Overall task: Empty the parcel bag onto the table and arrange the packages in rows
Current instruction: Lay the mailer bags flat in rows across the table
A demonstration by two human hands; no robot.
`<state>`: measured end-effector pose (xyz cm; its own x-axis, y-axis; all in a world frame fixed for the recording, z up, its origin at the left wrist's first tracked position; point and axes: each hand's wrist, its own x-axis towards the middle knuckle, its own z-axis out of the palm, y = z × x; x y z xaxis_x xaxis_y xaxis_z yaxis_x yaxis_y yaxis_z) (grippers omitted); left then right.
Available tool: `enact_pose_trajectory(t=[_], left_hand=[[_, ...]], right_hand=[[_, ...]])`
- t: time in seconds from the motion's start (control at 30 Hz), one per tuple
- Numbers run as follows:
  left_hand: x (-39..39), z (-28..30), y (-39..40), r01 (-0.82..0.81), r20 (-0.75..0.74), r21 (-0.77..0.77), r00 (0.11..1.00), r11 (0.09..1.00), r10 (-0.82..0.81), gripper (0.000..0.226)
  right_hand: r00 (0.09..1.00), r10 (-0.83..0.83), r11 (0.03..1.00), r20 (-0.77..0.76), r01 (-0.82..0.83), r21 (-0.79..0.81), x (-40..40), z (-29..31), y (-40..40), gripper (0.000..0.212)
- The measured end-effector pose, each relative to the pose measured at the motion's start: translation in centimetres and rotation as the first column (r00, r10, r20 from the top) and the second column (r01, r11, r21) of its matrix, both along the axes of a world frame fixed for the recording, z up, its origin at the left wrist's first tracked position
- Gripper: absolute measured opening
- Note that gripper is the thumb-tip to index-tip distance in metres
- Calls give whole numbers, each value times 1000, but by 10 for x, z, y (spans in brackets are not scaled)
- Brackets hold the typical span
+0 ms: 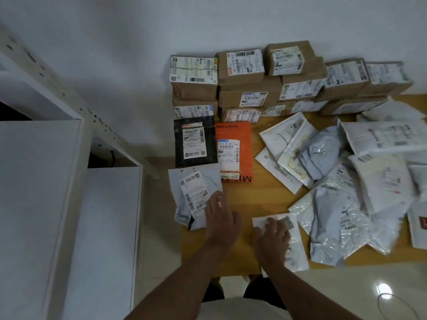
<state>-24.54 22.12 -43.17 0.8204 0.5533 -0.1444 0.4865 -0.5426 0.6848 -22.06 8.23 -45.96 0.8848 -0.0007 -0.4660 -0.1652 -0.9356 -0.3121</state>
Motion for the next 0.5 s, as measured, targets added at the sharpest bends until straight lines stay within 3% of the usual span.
enact_pose_trajectory(t=[0.1, 0.17, 0.23, 0.33, 0.43, 0.5], left_hand=[[-5, -9, -26, 136, 3, 44, 991, 990, -136, 40], [-11, -17, -36, 230, -49, 50, 973, 972, -228, 37], [-16, -28, -52, 361, -146, 56, 925, 931, -350, 44], [-20, -45, -78, 534, -277, 70, 822, 842, -498, 54], [-14, -50, -97, 501, -304, 106, 839, 859, -451, 56], [-13, -47, -106, 481, -327, 124, 846, 868, -422, 55]], right_hand=[[997, 55, 953, 59, -70, 295, 12, 6, 6, 66], [979, 108, 929, 172, -161, 334, 29, 13, -3, 53], [940, 214, 941, 264, -271, 201, 42, 7, -31, 47], [861, 465, 881, 204, -473, -13, 43, -13, -78, 55], [728, 653, 753, 210, -653, -78, 42, -20, -99, 55], [692, 703, 710, 163, -698, -96, 52, -13, -101, 57]])
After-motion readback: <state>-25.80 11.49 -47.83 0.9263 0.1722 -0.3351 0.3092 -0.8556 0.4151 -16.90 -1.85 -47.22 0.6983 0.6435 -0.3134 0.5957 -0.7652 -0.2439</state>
